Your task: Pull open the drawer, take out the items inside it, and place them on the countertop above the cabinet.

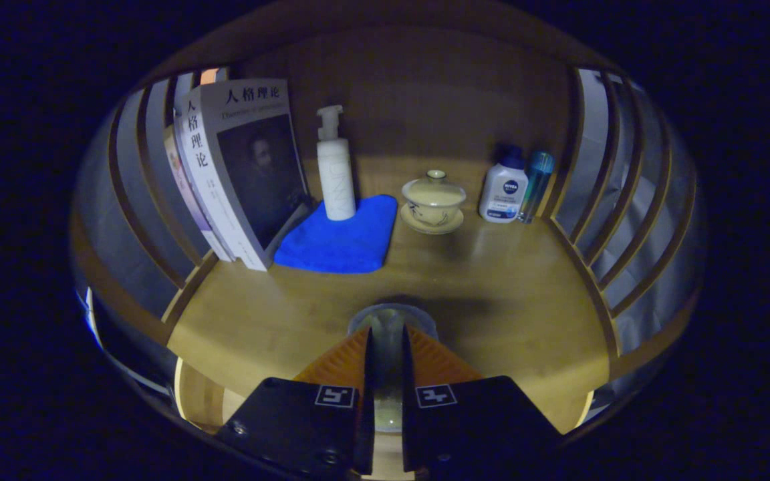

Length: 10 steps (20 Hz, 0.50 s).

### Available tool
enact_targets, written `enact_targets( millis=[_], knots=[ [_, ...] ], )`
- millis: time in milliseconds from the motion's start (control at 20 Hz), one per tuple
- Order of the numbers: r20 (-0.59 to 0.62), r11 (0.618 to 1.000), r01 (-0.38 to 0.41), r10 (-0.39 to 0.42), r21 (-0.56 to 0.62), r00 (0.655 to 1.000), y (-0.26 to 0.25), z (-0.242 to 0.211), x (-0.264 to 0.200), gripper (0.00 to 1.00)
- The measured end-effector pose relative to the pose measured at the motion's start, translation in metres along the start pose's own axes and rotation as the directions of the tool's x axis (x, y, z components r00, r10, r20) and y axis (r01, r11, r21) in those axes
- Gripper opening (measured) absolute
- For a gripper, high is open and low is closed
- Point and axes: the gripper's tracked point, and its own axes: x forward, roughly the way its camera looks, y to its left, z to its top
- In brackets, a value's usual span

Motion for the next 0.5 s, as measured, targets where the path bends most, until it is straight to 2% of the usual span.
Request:
enact_targets(
  millis=[250,350,400,500],
  knots=[
    [0.056,1.0,-0.01,0.011,-0.016,0.998,-0.001,0.0,0.001,0.22],
    [0.08,0.999,-0.033,0.035,-0.031,0.996,0.003,-0.002,0.001,0.27],
    [0.087,0.998,-0.051,0.054,-0.032,0.995,0.008,-0.004,-0.001,0.32],
    [0.1,0.996,-0.068,0.073,-0.053,0.992,0.012,-0.007,-0.004,0.49]
  ],
)
